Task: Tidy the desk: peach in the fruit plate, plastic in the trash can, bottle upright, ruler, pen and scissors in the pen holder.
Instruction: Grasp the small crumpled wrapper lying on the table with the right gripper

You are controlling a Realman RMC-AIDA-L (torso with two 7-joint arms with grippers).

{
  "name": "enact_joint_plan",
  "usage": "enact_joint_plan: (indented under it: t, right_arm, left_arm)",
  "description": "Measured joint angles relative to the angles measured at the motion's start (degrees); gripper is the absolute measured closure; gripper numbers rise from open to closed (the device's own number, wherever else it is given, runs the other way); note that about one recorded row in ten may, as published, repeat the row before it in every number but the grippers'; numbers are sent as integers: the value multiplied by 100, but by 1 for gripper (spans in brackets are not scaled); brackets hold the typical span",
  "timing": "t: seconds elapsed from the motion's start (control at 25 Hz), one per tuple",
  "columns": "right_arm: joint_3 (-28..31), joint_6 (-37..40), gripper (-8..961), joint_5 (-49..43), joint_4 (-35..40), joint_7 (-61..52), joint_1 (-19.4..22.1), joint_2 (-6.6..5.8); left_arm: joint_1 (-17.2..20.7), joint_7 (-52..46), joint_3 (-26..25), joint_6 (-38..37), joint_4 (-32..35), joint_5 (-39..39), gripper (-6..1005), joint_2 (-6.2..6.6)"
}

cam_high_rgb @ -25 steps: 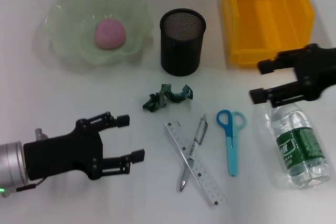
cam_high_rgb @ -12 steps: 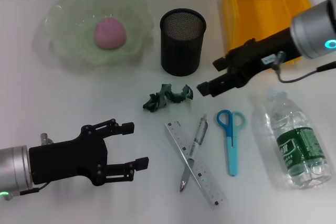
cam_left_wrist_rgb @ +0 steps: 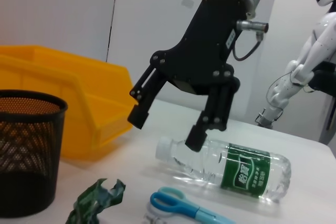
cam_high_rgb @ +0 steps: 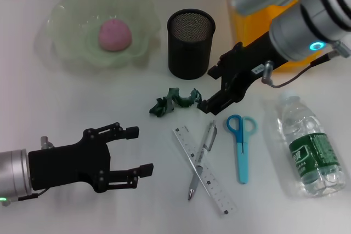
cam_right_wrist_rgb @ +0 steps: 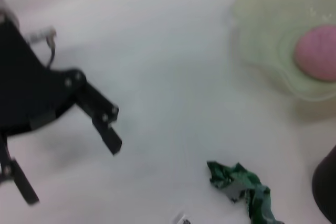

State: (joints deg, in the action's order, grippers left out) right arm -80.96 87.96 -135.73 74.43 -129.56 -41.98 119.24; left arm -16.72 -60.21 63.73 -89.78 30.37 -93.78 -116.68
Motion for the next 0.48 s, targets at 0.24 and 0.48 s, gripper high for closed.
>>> enact_joint_plan:
  t: [0.24, 0.48]
  right_arm:
    - [-239, -346, 135, -12, -90, -434, -86, 22]
    - [-534, -990, 134, -21, -333, -819, -160, 27]
  left_arm:
    - [71, 0, -36, -4, 70, -67, 136, 11]
    - [107, 18, -37, 26, 205, -244, 137, -27]
